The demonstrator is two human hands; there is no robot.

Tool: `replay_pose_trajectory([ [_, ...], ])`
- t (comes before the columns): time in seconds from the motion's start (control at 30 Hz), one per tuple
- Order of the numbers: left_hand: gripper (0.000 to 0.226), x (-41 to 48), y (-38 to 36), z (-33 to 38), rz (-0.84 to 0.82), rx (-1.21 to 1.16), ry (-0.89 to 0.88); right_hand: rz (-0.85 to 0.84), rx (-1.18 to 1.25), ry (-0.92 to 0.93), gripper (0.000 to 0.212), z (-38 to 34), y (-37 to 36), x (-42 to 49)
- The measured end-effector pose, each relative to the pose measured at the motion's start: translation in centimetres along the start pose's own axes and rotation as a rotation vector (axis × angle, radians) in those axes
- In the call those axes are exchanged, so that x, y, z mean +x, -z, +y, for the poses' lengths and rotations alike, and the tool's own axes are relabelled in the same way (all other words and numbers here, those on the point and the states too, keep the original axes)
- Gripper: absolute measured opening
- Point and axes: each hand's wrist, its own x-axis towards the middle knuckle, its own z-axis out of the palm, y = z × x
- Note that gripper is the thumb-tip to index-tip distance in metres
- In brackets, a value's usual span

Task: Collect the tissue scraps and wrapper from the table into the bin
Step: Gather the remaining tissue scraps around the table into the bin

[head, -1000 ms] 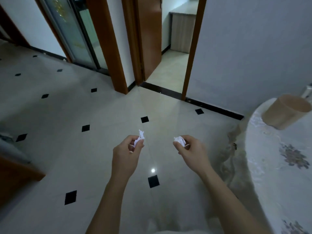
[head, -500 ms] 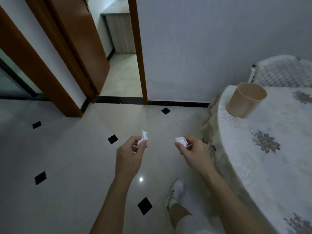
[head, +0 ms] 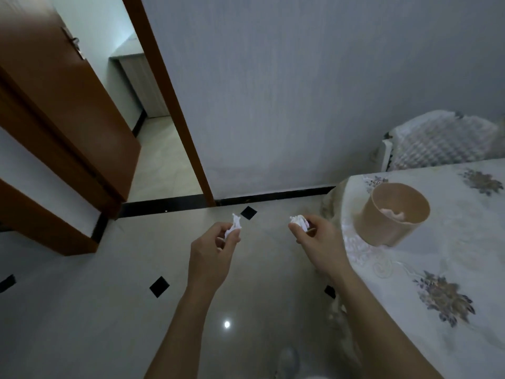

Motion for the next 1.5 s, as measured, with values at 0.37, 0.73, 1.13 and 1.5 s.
replay_pose_trajectory([
  [0.37, 0.007, 9.7, -7.3, 1.8, -0.191, -0.053, -0.032, 0.154, 0.006, -0.108, 0.027, 1.5, 3.3, 6.3],
  [0.73, 0.019, 16.2, -16.1, 7.6, -0.598, -0.205, -0.261, 0.485, -0.180, -0.241, 0.019, 2.7, 9.7, 7.1],
  [1.13, 0.014, 17.4, -25.7, 16.6, -0.718, 0.114, -0.830, 0.681, -0.413, -0.412, 0.016, 4.2, 17.6, 5.0],
  [1.5, 0.022, 18.9, -29.3, 20.3, -0.695, 0.393, -1.139, 0.567, -0.729, -0.402, 0.028, 5.5, 18.8, 8.9],
])
